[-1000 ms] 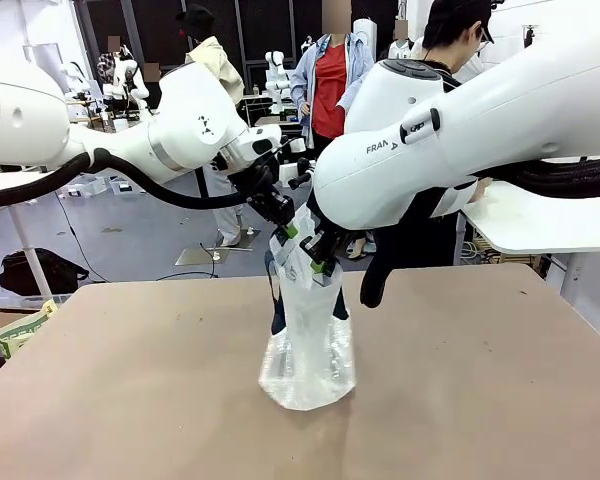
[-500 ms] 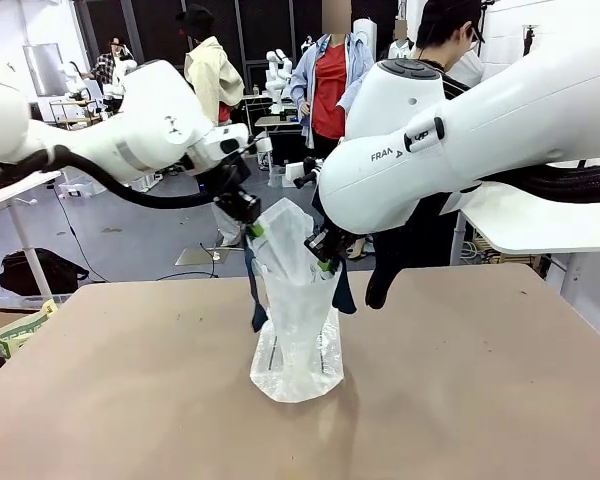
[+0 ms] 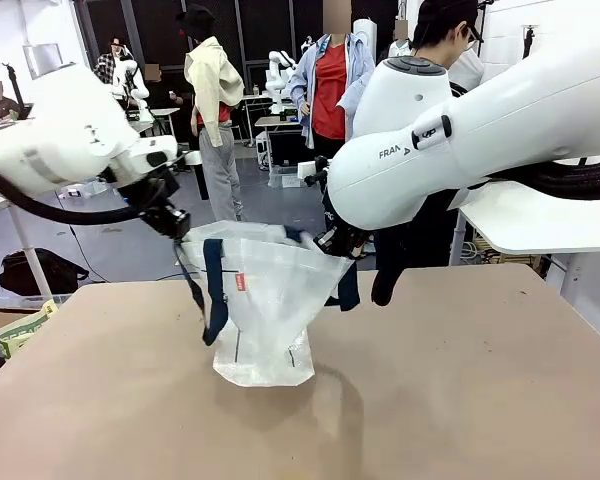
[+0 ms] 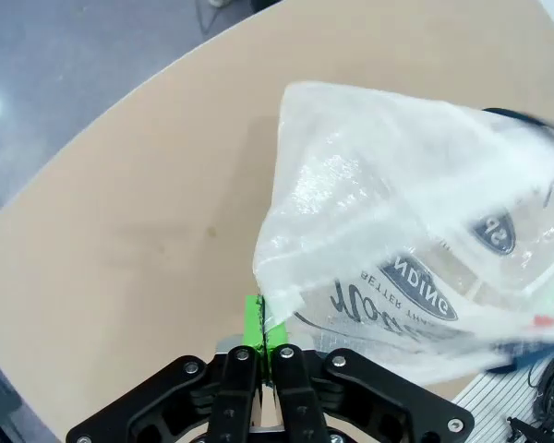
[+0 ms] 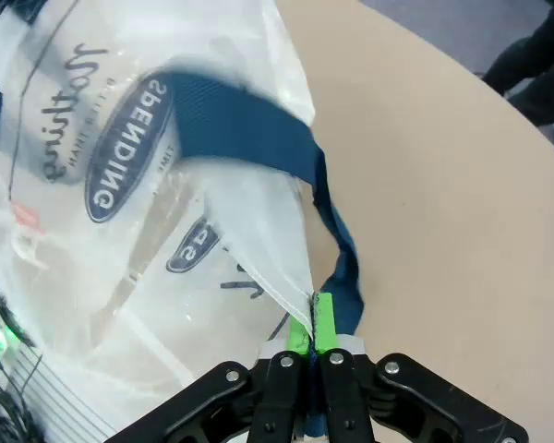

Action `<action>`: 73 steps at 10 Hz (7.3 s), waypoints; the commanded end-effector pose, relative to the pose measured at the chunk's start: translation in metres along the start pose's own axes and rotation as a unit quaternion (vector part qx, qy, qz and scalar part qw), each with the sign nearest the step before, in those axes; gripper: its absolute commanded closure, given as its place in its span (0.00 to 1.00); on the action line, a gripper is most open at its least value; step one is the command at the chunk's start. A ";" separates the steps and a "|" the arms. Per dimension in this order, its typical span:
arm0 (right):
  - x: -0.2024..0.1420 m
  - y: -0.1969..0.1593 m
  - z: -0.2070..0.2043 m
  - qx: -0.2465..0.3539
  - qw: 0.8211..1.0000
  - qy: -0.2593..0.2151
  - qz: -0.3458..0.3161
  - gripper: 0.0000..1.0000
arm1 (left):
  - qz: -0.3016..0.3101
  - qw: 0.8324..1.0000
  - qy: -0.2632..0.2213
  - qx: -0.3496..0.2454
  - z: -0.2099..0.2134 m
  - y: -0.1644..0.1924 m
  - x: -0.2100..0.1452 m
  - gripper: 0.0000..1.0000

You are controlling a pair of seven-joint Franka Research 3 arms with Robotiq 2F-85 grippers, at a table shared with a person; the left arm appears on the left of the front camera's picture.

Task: Transfer purchased items from the store into the shopping bag.
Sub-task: Open the Reusable shopping bag in the center of the table, then move the Reusable shopping bag to the right side of the table.

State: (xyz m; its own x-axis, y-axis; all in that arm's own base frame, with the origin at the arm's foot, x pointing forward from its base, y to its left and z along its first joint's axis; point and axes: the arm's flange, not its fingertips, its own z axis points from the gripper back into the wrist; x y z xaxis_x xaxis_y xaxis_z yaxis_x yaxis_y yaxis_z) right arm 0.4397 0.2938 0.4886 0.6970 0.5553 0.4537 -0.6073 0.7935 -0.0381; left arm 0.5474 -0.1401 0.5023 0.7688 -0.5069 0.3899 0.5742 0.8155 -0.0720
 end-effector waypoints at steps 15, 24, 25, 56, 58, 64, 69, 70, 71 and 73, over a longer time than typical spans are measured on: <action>0.010 0.056 0.013 -0.046 0.997 0.042 0.040 1.00 | -0.094 0.994 0.011 -0.060 -0.025 -0.031 0.070 1.00; 0.010 0.056 0.013 -0.046 0.997 0.042 0.040 1.00 | -0.094 0.994 0.011 -0.060 -0.025 -0.031 0.070 1.00; 0.010 0.056 0.013 -0.046 0.997 0.042 0.040 1.00 | -0.094 0.994 0.011 -0.060 -0.025 -0.031 0.070 1.00; 0.010 0.056 0.013 -0.046 0.997 0.042 0.040 1.00 | -0.094 0.994 0.011 -0.060 -0.025 -0.031 0.070 1.00; 0.010 0.056 0.013 -0.046 0.997 0.042 0.040 1.00 | -0.094 0.994 0.011 -0.060 -0.025 -0.031 0.070 1.00; 0.010 0.056 0.013 -0.046 0.997 0.042 0.040 1.00 | -0.094 0.994 0.011 -0.060 -0.025 -0.031 0.070 1.00; 0.010 0.056 0.013 -0.046 0.997 0.042 0.040 1.00 | -0.094 0.994 0.011 -0.060 -0.025 -0.031 0.070 1.00; 0.010 0.056 0.013 -0.046 0.997 0.042 0.040 1.00 | -0.094 0.994 0.011 -0.060 -0.025 -0.031 0.070 1.00; 0.010 0.056 0.013 -0.046 0.997 0.042 0.040 1.00 | -0.094 0.994 0.011 -0.060 -0.025 -0.031 0.070 1.00; 0.010 0.056 0.013 -0.046 0.997 0.042 0.040 1.00 | -0.094 0.994 0.011 -0.060 -0.025 -0.031 0.070 1.00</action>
State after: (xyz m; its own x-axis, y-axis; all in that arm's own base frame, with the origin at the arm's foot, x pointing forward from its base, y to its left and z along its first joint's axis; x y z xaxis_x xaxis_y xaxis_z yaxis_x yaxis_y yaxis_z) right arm 0.4091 0.3421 0.5006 0.6806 0.6345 0.3662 -0.6255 0.7635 -0.1604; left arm 0.5945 -0.2112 0.5100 0.6483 -0.6569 0.3850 0.7411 0.6604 -0.1210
